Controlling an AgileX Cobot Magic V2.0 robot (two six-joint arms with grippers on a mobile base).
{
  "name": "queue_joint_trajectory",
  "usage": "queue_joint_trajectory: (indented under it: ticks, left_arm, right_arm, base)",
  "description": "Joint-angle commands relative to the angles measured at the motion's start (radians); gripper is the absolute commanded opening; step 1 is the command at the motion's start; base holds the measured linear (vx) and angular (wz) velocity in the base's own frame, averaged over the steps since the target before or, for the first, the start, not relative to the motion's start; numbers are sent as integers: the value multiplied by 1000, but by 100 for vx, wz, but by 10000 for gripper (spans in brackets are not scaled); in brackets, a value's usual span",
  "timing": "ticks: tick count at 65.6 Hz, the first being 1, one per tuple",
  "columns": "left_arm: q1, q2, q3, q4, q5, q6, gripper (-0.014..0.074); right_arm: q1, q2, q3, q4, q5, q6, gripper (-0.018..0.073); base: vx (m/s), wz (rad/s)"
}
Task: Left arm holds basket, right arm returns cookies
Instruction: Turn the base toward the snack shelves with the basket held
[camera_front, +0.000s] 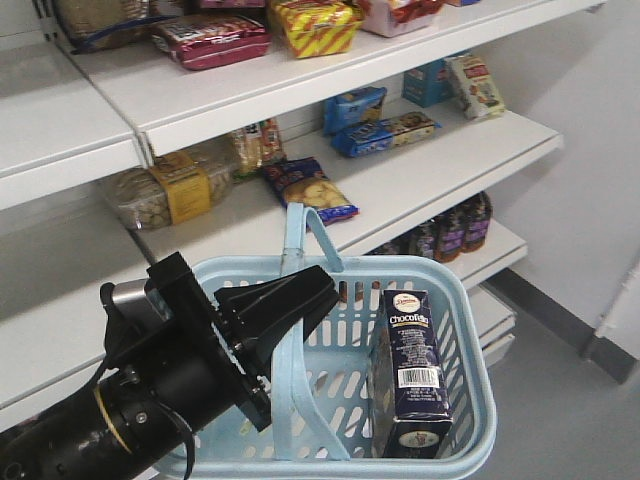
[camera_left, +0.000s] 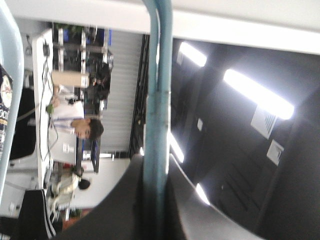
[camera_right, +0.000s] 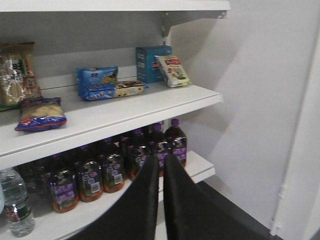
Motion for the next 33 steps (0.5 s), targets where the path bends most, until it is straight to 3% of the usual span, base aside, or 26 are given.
queue_joint_trajectory:
  ticks: [1,33]
  left_arm:
    - [-7,-35,-32,-12,-130,3,0]
    - [-7,-35,-32,-12,-130,3,0]
  right_arm:
    - [3,-10,17,-6,-73,-8,-6]
    - [3,-10,17,-6,-73,-8,-6]
  base:
    - [14,55]
    - [12,48]
